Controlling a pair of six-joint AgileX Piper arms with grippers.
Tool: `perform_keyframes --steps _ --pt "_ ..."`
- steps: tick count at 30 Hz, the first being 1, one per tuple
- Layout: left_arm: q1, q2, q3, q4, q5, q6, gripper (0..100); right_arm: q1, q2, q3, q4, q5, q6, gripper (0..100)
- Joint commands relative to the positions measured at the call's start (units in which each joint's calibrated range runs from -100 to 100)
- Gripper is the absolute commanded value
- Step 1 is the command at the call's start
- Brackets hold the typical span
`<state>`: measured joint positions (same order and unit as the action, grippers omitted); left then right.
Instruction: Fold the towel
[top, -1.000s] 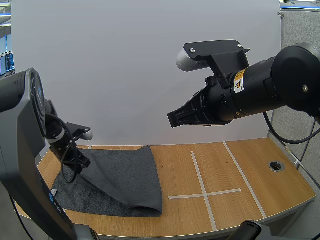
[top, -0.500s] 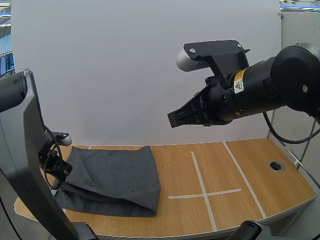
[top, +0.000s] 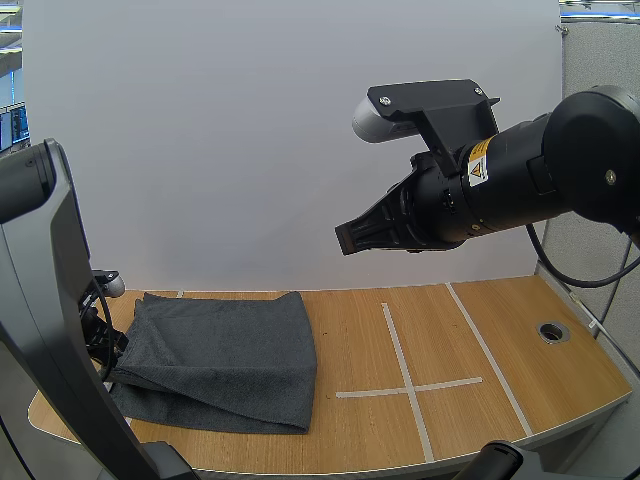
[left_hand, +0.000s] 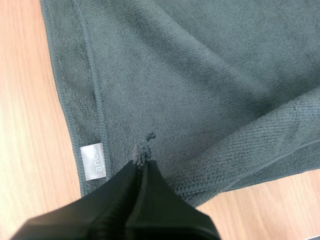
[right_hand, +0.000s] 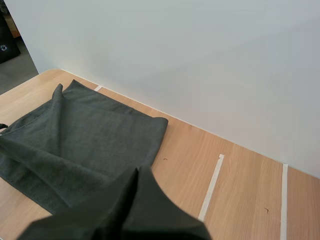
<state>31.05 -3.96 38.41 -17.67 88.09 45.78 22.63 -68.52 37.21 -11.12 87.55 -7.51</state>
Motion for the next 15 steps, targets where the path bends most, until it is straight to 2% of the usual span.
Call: perform_keyframes --steps 1,11,12,14,15 --pt "0.2 -0.68 0.13 -1.46 0.3 0.51 0 -0.22 -0.64 -0.09 -0.12 -1.02 -0.31 0" --pt "0.2 -0.68 0.13 -3.42 -1.48 -1.31 1 -0.22 -0.64 -0.09 -0.12 -1.02 -0.31 0" --pt "0.2 -0.68 0.13 -3.86 -1.48 -1.31 7 -0.22 -0.64 -0.09 -0.12 -1.02 -0.31 0" --pt "0.2 -0.68 0.13 -4.36 -1.06 -0.94 26 -0.22 -0.64 -0.09 -0.12 -1.02 -0.31 0" --pt "0.2 -0.68 0.13 -4.39 -0.92 -0.73 47 -0.22 -0.64 -0.09 -0.12 -1.02 -0.31 0"
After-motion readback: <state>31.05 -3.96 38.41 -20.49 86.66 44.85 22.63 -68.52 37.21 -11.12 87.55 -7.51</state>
